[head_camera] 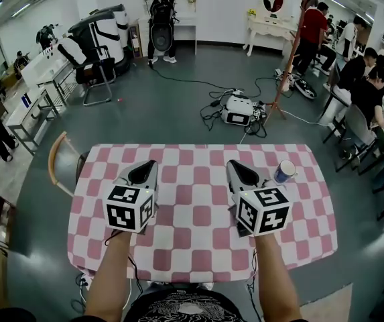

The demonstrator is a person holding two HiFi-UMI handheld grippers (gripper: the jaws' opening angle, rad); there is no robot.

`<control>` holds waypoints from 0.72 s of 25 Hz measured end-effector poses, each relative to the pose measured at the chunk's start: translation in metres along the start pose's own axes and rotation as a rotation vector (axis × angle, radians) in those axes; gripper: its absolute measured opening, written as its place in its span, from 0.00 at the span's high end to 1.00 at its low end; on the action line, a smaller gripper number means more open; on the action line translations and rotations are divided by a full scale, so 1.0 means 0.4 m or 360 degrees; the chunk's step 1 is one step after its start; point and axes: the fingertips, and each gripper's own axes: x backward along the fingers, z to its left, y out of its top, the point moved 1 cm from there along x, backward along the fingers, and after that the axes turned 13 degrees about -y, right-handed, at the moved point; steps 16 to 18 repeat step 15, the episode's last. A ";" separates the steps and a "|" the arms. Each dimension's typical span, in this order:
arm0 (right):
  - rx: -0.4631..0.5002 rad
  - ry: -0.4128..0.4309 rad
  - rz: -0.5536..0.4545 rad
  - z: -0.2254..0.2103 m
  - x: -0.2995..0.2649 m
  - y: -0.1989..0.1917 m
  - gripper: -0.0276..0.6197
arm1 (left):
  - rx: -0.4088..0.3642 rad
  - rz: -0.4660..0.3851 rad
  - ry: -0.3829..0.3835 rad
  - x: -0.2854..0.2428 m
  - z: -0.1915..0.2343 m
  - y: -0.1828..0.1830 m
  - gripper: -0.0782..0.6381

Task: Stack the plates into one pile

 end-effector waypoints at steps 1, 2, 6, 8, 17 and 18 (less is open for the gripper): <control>-0.0006 -0.0003 -0.0001 0.000 0.001 -0.002 0.95 | -0.0002 0.0003 0.0004 0.003 0.002 -0.003 0.89; -0.0008 -0.0007 -0.0002 -0.001 0.002 -0.004 0.95 | -0.0004 0.0006 0.0008 0.005 0.005 -0.006 0.89; 0.0011 -0.0023 -0.0007 0.000 0.003 -0.005 0.95 | -0.0005 0.0006 0.0007 0.005 0.009 -0.010 0.89; 0.0016 -0.0022 -0.0005 0.002 0.003 -0.007 0.95 | 0.0000 0.0017 0.0000 0.004 0.006 -0.017 0.89; 0.0010 -0.0002 -0.0006 0.012 -0.001 -0.010 0.95 | 0.0006 0.0032 0.0000 0.001 0.005 -0.029 0.89; 0.0010 -0.0002 -0.0006 0.012 -0.001 -0.010 0.95 | 0.0006 0.0032 0.0000 0.001 0.005 -0.029 0.89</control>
